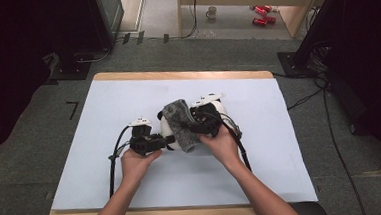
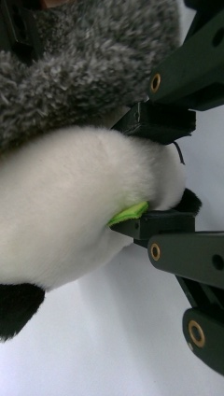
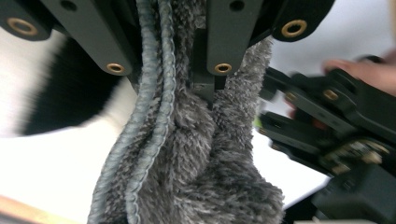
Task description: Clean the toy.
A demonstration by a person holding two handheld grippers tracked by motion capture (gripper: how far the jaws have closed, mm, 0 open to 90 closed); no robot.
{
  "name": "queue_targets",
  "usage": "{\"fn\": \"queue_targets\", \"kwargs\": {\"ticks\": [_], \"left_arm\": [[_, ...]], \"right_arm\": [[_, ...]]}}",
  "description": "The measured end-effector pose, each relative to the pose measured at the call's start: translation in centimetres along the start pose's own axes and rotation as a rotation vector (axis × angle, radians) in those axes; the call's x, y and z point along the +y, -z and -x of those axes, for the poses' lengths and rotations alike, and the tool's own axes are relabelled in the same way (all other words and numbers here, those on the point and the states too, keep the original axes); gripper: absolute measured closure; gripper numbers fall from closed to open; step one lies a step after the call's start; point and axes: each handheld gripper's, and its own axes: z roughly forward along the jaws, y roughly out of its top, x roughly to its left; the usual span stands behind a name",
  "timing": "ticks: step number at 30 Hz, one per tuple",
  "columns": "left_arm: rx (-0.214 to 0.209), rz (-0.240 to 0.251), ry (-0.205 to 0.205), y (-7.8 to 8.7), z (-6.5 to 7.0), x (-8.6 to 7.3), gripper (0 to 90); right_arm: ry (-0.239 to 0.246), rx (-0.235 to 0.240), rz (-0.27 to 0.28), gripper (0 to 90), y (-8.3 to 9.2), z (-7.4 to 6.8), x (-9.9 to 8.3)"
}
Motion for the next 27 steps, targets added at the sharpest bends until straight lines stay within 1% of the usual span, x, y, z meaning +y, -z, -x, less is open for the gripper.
{"fn": "queue_targets", "kwargs": {"ticks": [1,3,5,8,10,12,15,18,19,20,21,24,27], "left_arm": [[-0.004,0.002,0.010,0.0,-0.1,0.0,61.0],[-0.023,0.001,0.037,0.1,-0.6,-0.1,61.4],[-0.034,-0.002,0.037,0.2,-0.8,0.0,61.8],[-0.038,-0.013,0.019,0.2,-1.1,0.4,62.6],[-0.020,-0.025,-0.017,0.3,-1.3,0.8,63.0],[-0.023,-0.037,-0.032,0.4,-1.5,1.2,63.1],[-0.025,-0.050,-0.035,0.3,-1.9,1.6,63.0],[-0.027,-0.053,-0.035,0.2,-2.4,1.8,62.9],[-0.027,-0.054,-0.035,0.1,-2.5,1.9,62.9],[-0.027,-0.053,-0.038,0.1,-2.6,1.9,62.9],[-0.023,-0.056,-0.043,0.1,-2.6,1.9,62.8],[-0.009,-0.053,-0.056,-0.1,-2.5,2.0,62.6],[-0.008,-0.053,-0.055,-0.2,-2.7,2.1,62.4]], "right_arm": [[0.009,-0.031,-0.006,79.3,0.3,0.2,-0.1],[0.000,-0.054,-0.007,79.5,0.8,0.7,-0.2],[-0.034,-0.066,-0.006,79.7,1.6,1.5,-0.4],[-0.063,-0.084,0.011,79.7,2.9,2.4,-0.6],[-0.094,-0.089,0.030,79.7,4.0,3.1,-0.8],[-0.112,-0.100,0.045,79.7,4.7,3.6,-1.0],[-0.146,-0.118,0.062,79.7,5.7,4.4,-1.4],[-0.172,-0.124,0.075,79.7,6.3,5.2,-1.9],[-0.190,-0.131,0.081,79.7,6.6,5.6,-2.2],[-0.194,-0.138,0.082,79.7,6.7,5.8,-2.3],[-0.209,-0.142,0.086,79.7,7.0,6.1,-2.6],[-0.235,-0.150,0.091,79.7,7.3,6.7,-3.3],[-0.254,-0.163,0.092,79.7,7.4,7.2,-3.9]]}}
